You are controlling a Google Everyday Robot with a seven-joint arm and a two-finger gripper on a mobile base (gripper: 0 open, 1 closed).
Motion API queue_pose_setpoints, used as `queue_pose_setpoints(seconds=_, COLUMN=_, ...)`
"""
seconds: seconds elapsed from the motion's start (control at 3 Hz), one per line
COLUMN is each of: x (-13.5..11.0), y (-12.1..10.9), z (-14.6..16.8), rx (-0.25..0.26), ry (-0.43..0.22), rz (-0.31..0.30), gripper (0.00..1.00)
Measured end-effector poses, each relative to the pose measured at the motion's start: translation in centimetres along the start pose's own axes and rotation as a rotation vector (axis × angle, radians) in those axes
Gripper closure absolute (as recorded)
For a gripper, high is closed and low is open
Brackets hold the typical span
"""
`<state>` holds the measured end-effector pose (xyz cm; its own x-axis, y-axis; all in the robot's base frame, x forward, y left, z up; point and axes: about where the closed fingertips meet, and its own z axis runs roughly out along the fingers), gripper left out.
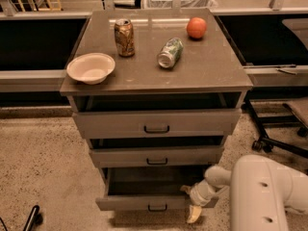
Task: Open bottom drawer
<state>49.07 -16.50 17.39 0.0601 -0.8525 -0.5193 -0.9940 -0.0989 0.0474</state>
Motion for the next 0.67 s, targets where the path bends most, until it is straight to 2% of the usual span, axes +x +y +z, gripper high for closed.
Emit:
queue_pose_setpoints(seconds=0.33, x=0.7, y=2.5, z=0.2, rx=-0.055, ry=0.082, rz=0.009, gripper=0.32)
queue_pose_setpoints(seconds=0.67, x=0.4, y=4.7, z=-0.1, rx=-0.072, ry=0.096, rz=0.007, gripper=0.35)
